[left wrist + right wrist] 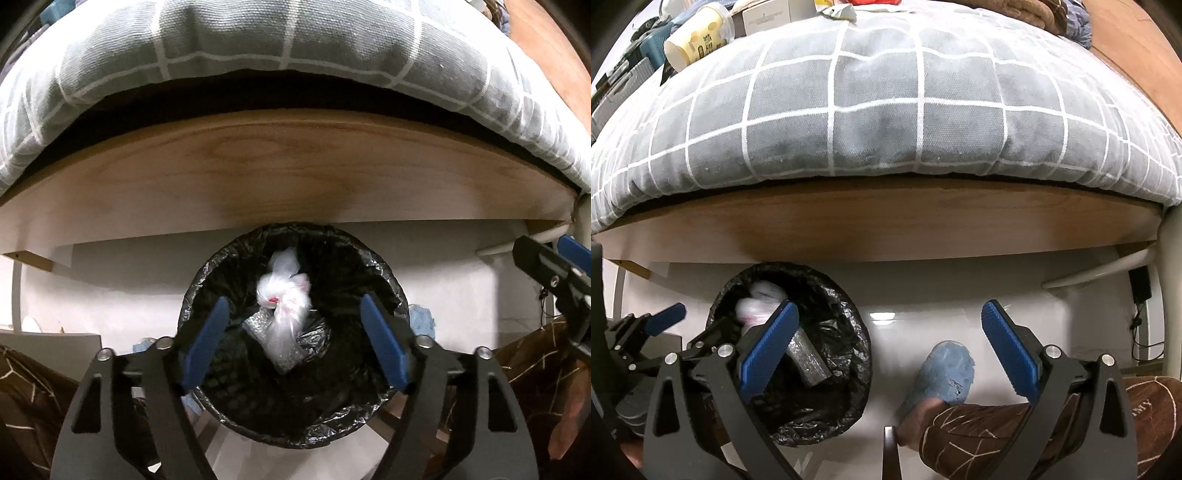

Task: Collect trash
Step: 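Open the right tool over the bin while the left tool releases the plastic bag, then raise both tools from the bin back toward the bed, then grasp the yellow pudding cup with the left tool while the right tool grasps the yellow wrapper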

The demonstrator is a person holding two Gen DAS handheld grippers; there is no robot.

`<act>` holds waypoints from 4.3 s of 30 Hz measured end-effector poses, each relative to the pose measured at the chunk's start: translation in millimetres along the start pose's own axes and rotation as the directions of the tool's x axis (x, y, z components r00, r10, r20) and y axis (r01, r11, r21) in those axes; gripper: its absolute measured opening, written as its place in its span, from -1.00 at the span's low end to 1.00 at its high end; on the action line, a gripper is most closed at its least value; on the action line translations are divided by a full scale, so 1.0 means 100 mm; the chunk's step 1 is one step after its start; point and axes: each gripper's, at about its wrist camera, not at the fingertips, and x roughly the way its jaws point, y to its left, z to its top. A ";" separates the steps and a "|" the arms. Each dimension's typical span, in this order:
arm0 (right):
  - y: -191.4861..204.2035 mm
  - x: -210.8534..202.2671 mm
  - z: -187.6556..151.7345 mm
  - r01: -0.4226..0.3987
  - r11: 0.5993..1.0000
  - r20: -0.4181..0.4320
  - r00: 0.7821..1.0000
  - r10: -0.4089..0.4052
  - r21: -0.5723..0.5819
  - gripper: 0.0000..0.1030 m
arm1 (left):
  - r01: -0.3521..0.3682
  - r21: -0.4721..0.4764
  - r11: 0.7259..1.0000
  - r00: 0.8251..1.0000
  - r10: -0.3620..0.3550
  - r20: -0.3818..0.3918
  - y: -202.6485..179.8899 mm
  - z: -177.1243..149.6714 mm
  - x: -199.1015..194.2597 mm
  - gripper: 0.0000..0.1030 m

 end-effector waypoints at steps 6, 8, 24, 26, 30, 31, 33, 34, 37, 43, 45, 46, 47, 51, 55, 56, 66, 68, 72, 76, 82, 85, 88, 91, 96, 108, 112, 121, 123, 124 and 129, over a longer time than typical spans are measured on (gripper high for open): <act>0.03 0.08 -0.01 -0.005 1.000 -0.008 1.000 0.005 0.000 0.85 | 0.001 -0.020 1.000 1.000 -0.001 -0.005 0.04 0.00 0.00 0.81; 0.05 0.09 -0.01 -0.006 1.000 -0.010 1.000 0.006 -0.005 0.85 | -0.004 -0.024 1.000 1.000 0.003 -0.011 0.06 0.02 -0.02 0.88; 0.17 -0.24 -0.01 -0.038 0.999 0.051 0.998 0.038 -0.014 0.85 | -0.066 -0.040 0.997 0.995 0.069 0.069 0.32 -0.06 -0.55 0.89; 0.18 -0.31 0.00 -0.040 0.999 0.069 0.997 0.041 -0.014 0.85 | -0.057 -0.050 0.997 0.994 0.061 0.095 0.33 -0.04 -0.67 0.89; 0.19 -0.43 0.02 -0.043 0.999 0.092 0.995 0.044 -0.009 0.85 | -0.048 -0.057 0.997 0.989 0.055 0.135 0.34 0.03 -0.86 0.89; 0.19 -0.46 0.03 -0.041 0.999 0.098 0.994 0.042 -0.008 0.85 | -0.049 -0.059 0.997 0.988 0.057 0.145 0.34 0.05 -0.91 0.89; 0.20 -0.53 0.05 -0.040 0.999 0.112 0.993 0.040 -0.006 0.85 | -0.050 -0.059 0.997 0.985 0.059 0.164 0.34 0.09 -1.01 0.89; 0.20 -0.59 0.07 -0.042 0.999 0.122 0.992 0.042 -0.002 0.85 | -0.050 -0.059 0.997 0.983 0.060 0.176 0.34 0.11 -1.06 0.89; 0.21 -0.74 0.11 -0.041 0.999 0.152 0.988 0.040 0.003 0.85 | -0.046 -0.074 0.996 0.977 0.060 0.205 0.37 0.16 -1.20 0.89; 0.19 -1.00 0.24 -0.041 0.999 0.206 0.978 0.039 0.006 0.85 | -0.034 -0.076 0.997 0.968 0.052 0.247 0.41 0.27 -1.41 0.89; 0.21 -1.08 0.29 -0.044 0.999 0.224 0.974 0.043 0.000 0.85 | -0.027 -0.078 0.997 0.964 0.046 0.261 0.42 0.31 -1.47 0.89; 0.21 -1.12 0.32 -0.039 0.999 0.234 0.971 0.040 -0.009 0.85 | -0.024 -0.083 0.996 0.961 0.046 0.272 0.43 0.34 -1.53 0.89; 0.22 -1.15 0.34 -0.029 0.999 0.243 0.969 0.032 -0.015 0.85 | -0.022 -0.086 0.996 0.959 0.045 0.278 0.44 0.35 -1.55 0.89; 0.21 -1.24 0.43 -0.019 1.000 0.266 0.964 0.025 -0.023 0.85 | -0.009 -0.090 0.996 0.954 0.036 0.298 0.45 0.46 -1.68 0.89; 0.19 -1.31 0.54 -0.014 1.000 0.291 0.957 0.022 -0.027 0.85 | -0.005 -0.084 0.996 0.947 0.032 0.319 0.47 0.56 -1.78 0.89; 0.19 -1.32 0.57 -0.015 1.000 0.294 0.955 0.022 -0.026 0.85 | -0.002 -0.087 0.996 0.945 0.031 0.326 0.48 0.61 -1.81 0.89; 0.12 -1.36 1.03 -0.018 0.999 0.338 0.941 0.026 -0.027 0.85 | -0.026 -0.110 0.994 0.927 0.065 0.369 0.68 1.10 -1.84 0.88; 0.10 -1.33 1.17 -0.015 1.000 0.345 0.938 0.023 -0.026 0.85 | -0.027 -0.113 0.993 0.926 0.067 0.372 0.71 1.22 -1.82 0.88; 0.06 -1.23 1.47 -0.027 1.000 0.350 0.936 0.031 -0.014 0.85 | -0.015 -0.116 0.993 0.924 0.058 0.377 0.77 1.48 -1.77 0.88; 0.06 -1.11 1.74 -0.064 0.998 0.347 0.936 0.062 -0.006 0.84 | -0.004 -0.109 0.994 0.923 0.046 0.382 0.77 1.77 -1.71 0.88; 0.16 -0.95 2.15 -0.079 0.997 0.348 0.934 0.082 -0.023 0.68 | 0.001 -0.081 0.997 0.922 0.030 0.386 0.72 2.21 -1.59 0.88; 0.19 -0.87 2.30 -0.083 0.996 0.348 0.933 0.088 -0.029 0.61 | 0.015 -0.029 0.999 0.930 -0.003 0.369 0.64 2.40 -1.50 0.88; 0.20 -0.80 2.43 -0.094 0.995 0.348 0.932 0.102 -0.038 0.53 | 0.020 0.007 1.000 0.935 -0.021 0.354 0.57 2.58 -1.39 0.88; 0.21 -0.71 2.50 -0.105 0.994 0.339 0.934 0.112 -0.037 0.47 | 0.034 0.016 0.999 0.940 -0.038 0.340 0.55 2.68 -1.29 0.87; 0.24 -0.53 2.55 -0.117 0.993 0.316 0.942 0.116 -0.016 0.36 | 0.058 0.040 0.998 0.942 -0.068 0.329 0.50 2.78 -1.16 0.87; 0.41 -0.43 2.65 -0.161 0.987 0.297 0.941 0.162 -0.029 -0.11 | -0.042 0.055 0.998 0.944 0.022 0.328 0.50 2.89 -1.01 0.67; 0.41 -0.42 2.65 -0.166 0.986 0.285 0.944 0.167 -0.026 -0.26 | -0.045 0.054 0.998 0.945 0.025 0.325 0.53 2.90 -0.96 0.66; 0.38 -0.38 2.63 -0.156 0.987 0.267 0.950 0.159 -0.034 -0.81 | -0.059 0.043 0.997 0.940 0.041 0.337 0.51 2.88 -0.96 0.64; 0.39 -0.42 2.63 -0.154 0.987 0.277 0.948 0.159 -0.039 -0.81 | -0.053 0.036 0.998 0.940 0.038 0.339 0.51 2.88 -0.97 0.63; 0.39 -0.43 2.63 -0.156 0.987 0.279 0.947 0.161 -0.040 -0.81 | -0.050 0.033 0.998 0.940 0.036 0.339 0.52 2.88 -0.97 0.63; 0.38 -0.47 2.62 -0.158 0.986 0.289 0.943 0.164 -0.044 -0.82 | -0.045 0.021 0.999 0.938 0.035 0.345 0.52 2.87 -0.98 0.63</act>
